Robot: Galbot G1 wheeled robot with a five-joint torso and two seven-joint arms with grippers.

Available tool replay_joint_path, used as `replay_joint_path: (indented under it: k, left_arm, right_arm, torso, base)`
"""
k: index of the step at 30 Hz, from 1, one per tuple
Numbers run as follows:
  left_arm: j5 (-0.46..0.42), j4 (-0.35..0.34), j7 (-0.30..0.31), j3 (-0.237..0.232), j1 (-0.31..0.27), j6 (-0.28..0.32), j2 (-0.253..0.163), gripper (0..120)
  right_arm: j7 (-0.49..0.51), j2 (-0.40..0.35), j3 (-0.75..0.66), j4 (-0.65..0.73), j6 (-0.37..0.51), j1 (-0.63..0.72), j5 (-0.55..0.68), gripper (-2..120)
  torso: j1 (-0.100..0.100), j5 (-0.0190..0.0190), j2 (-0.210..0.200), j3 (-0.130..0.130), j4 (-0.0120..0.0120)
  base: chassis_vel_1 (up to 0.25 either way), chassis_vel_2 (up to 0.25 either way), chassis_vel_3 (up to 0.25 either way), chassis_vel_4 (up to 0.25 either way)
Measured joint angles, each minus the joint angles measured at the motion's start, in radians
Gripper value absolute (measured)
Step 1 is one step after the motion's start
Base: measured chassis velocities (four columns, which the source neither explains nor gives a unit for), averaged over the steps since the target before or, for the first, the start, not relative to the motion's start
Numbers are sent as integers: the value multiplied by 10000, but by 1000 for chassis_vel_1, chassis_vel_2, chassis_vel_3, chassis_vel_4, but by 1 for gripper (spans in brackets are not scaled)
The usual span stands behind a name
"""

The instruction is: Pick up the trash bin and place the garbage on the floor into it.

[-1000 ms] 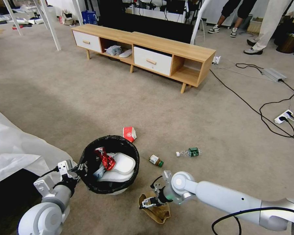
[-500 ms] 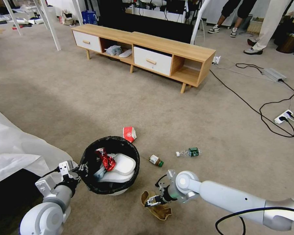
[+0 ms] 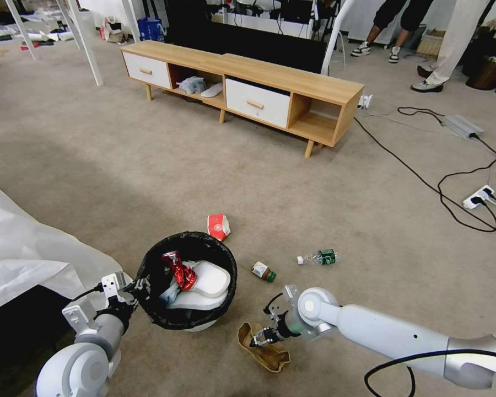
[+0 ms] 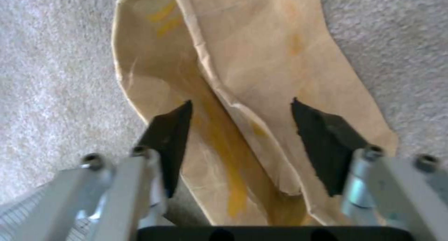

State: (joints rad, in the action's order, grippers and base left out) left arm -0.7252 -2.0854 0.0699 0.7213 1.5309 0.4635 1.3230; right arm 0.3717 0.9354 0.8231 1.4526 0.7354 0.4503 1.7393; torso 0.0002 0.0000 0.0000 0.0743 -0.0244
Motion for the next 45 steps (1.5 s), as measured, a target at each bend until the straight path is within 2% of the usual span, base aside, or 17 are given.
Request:
replay_joint_path:
  k: [1,4,6,8,9,10,12,13,14,30,45]
  left_arm:
    - [-1,-1,-3,11,-2,-1,-9,0]
    - [-3,-3,-4,20,-4,-1,-16,0]
    - [-5,-4,-14,36,-2,-5,-3,0]
    - [-5,-4,-16,36,2,-7,10,0]
    - [-6,-4,-23,36,11,-11,29,0]
    - [-6,-4,-23,36,11,-11,29,0]
    - [-4,-4,-28,33,26,-16,80,0]
    - [-4,-4,-28,33,26,-16,80,0]
    - [-2,-4,-30,31,29,-21,96,0]
    - [15,-2,-38,8,17,-41,118,0]
    - [-3,56,-38,-84,-136,-20,-27,0]
  right_arm:
    - [-5,7,0,-45,0,2,-62,48]
    - [-5,14,-1,-64,0,9,-85,42]
    - [0,33,-5,-96,0,41,-130,28]
    - [6,41,-7,-114,0,50,-135,25]
    - [9,54,-7,-151,0,58,-147,19]
    - [9,54,-7,-151,0,58,-147,19]
    - [-7,85,-6,-244,1,60,-164,7]
    - [-7,85,-6,-244,1,60,-164,7]
    - [-19,97,-2,-289,1,62,-181,0]
    - [-31,190,-74,-495,1,83,-317,0]
    - [285,-568,-480,499,1,91,-451,0]
  torso:
    - [0,0,0,0,0]
    - [0,0,0,0,0]
    - [0,0,0,0,0]
    - [0,0,0,0,0]
    - [-1,0,0,-1,0]
    - [-1,0,0,-1,0]
    - [0,0,0,0,0]
    - [0,0,0,0,0]
    - [0,1,0,0,0]
    - [0,0,0,0,0]
    - [0,-1,0,0,0]
  base:
    - [0,0,0,0]
    - [0,0,0,0]
    - [0,0,0,0]
    - [0,0,0,0]
    - [0,0,0,0]
    - [0,0,0,0]
    - [0,0,0,0]
    - [0,0,0,0]
    - [0,0,0,0]
    - [0,0,0,0]
    - [0,0,0,0]
